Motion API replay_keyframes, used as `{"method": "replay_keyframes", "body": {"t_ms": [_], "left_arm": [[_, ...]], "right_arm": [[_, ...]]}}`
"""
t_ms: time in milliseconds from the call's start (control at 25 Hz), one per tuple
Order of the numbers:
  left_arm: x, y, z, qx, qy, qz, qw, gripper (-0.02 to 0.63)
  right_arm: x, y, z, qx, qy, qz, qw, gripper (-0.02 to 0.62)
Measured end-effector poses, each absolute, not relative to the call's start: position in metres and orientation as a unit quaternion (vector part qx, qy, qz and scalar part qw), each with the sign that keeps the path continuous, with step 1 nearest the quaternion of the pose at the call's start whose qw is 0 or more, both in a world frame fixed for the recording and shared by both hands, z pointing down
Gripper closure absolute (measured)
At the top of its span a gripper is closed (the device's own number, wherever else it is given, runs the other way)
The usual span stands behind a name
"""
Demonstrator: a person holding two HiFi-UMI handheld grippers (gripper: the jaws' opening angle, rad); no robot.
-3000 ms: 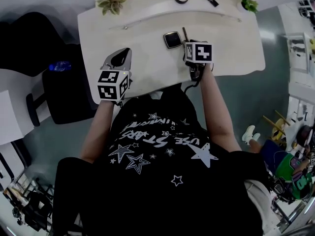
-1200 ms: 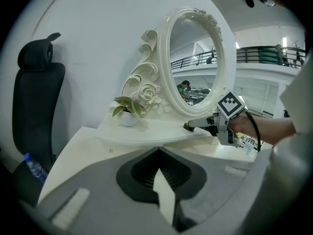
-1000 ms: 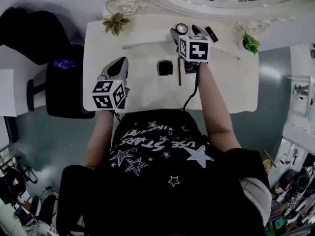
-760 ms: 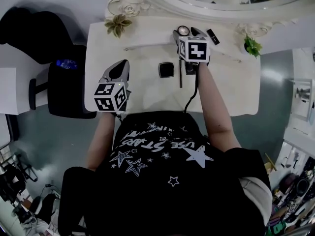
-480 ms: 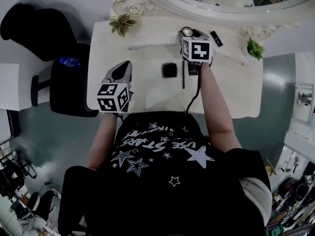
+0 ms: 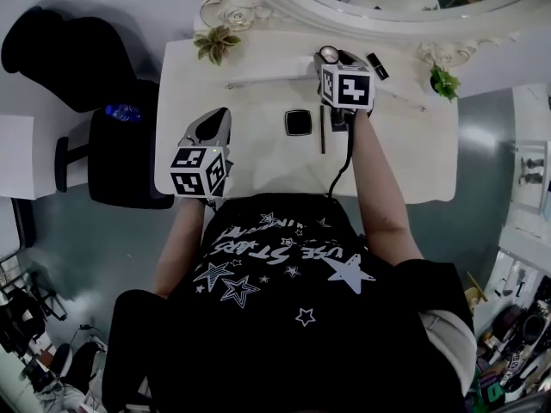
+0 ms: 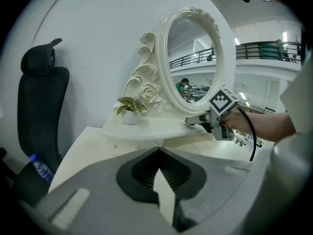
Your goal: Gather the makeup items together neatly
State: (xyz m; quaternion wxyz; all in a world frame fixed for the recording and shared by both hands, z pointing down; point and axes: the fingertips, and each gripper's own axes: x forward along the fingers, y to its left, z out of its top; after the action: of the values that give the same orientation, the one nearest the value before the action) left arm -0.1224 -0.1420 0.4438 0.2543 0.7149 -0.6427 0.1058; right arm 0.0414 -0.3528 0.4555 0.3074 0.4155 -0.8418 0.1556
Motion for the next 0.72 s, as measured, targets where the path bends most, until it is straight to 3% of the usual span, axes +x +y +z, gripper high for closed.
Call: {"method": "replay_keyframes", "body": {"t_ms": [720], "left_arm": [[-0.097, -0.155, 0.446, 0.783, -0.559, 0.122, 0.245, 0.604]], "right_arm": [[0.11, -0.3, 0.443, 0.497, -0.806, 0.165, 0.278, 0.347]]}}
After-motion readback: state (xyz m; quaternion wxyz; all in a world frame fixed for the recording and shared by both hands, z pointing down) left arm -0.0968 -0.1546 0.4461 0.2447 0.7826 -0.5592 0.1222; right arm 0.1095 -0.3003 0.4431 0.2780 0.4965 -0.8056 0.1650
